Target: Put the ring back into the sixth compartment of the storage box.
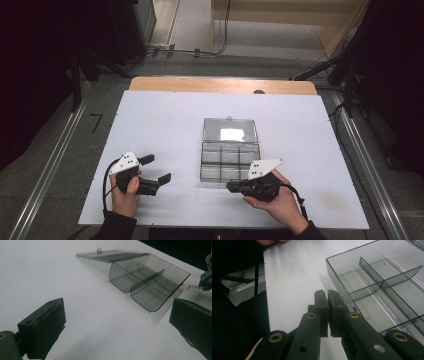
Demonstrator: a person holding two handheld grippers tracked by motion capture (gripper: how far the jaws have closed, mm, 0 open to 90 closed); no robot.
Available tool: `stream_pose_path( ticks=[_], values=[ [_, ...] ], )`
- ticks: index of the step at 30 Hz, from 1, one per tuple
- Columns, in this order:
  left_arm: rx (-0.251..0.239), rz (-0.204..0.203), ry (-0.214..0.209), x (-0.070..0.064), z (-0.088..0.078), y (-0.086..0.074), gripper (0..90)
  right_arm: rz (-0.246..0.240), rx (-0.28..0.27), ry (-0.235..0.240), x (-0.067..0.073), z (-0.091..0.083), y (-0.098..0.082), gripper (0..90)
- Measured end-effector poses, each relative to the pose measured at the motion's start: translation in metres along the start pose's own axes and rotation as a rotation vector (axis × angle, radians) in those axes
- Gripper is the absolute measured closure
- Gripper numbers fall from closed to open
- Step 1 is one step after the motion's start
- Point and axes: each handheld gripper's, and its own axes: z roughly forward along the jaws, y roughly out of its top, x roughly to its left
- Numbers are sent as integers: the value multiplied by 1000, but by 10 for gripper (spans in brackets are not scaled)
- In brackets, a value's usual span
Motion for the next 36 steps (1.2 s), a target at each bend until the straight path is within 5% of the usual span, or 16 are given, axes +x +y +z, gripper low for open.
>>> stream_pose_path(
  ticks=[36],
  values=[
    [-3, 6, -2, 0, 0, 1, 3, 19, -38, -30, -7, -22, 5, 853]
  ],
)
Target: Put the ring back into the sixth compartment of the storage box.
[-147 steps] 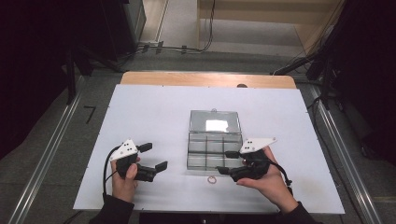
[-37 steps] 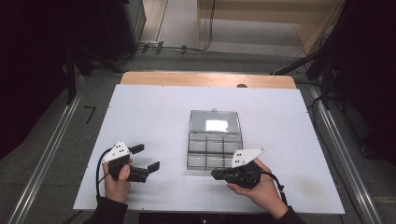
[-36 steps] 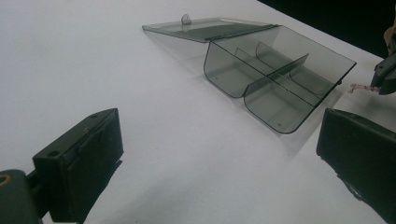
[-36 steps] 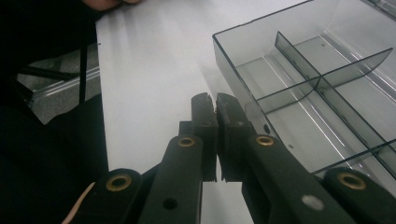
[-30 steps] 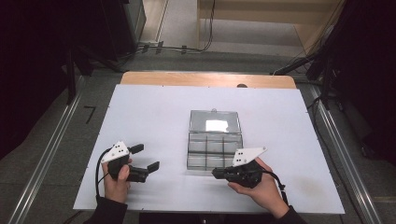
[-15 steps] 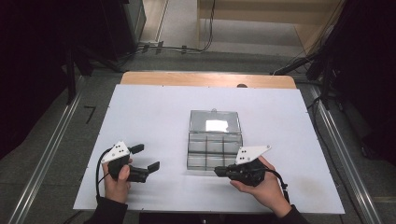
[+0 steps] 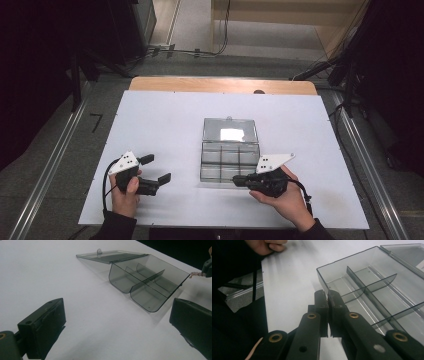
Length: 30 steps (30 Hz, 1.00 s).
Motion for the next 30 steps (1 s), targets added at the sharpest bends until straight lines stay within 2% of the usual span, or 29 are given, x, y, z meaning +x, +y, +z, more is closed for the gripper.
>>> stream_pose_path(
  ticks=[30],
  values=[
    [0, 5, 4, -2, 2, 1, 3, 31, -34, -62, -18, -22, -2, 853]
  ],
)
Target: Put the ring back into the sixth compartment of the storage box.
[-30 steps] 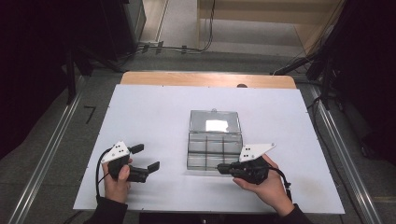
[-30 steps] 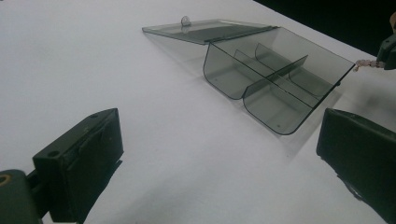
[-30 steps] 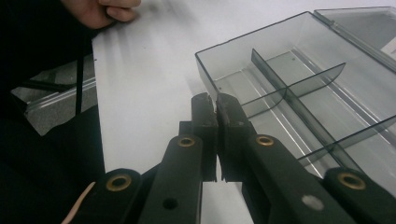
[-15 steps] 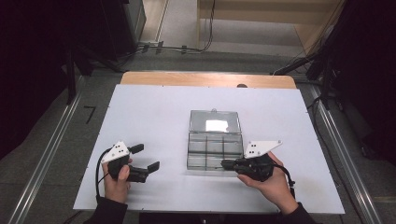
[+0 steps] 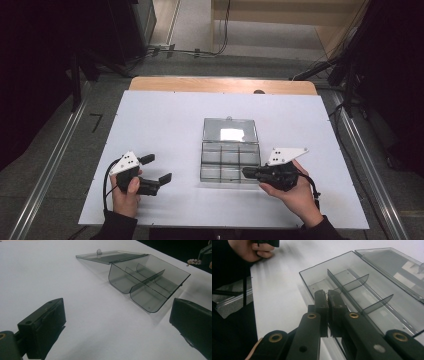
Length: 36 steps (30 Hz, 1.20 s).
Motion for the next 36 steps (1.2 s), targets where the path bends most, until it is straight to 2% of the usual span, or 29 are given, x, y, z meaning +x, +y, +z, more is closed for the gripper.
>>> stream_pose_path(
  ticks=[14, 36],
  values=[
    [-1, 1, -1, -1, 0, 0, 3, 28, -3, -29, -12, -7, -4, 853],
    [-2, 1, -1, 0, -1, 0, 3, 94, 36, -60, -36, 1, -22, 853]
  ],
)
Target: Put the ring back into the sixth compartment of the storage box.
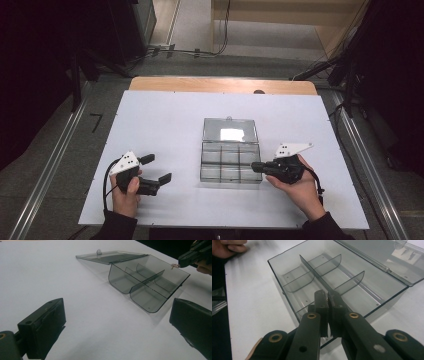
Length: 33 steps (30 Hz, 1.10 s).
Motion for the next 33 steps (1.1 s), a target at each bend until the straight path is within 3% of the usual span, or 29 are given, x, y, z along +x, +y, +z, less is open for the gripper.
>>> stream_pose_path(
  ticks=[11, 24, 33],
  values=[
    [2, -2, 0, 0, 0, 0, 3, 13, 16, 1, -2, 5, -4, 852],
    [2, -5, -2, 0, 0, -1, 3, 15, 71, 16, -2, 12, -6, 847],
    [3, -7, -3, 0, 1, -1, 3, 4, 73, 20, 0, 11, -4, 717]
  ],
)
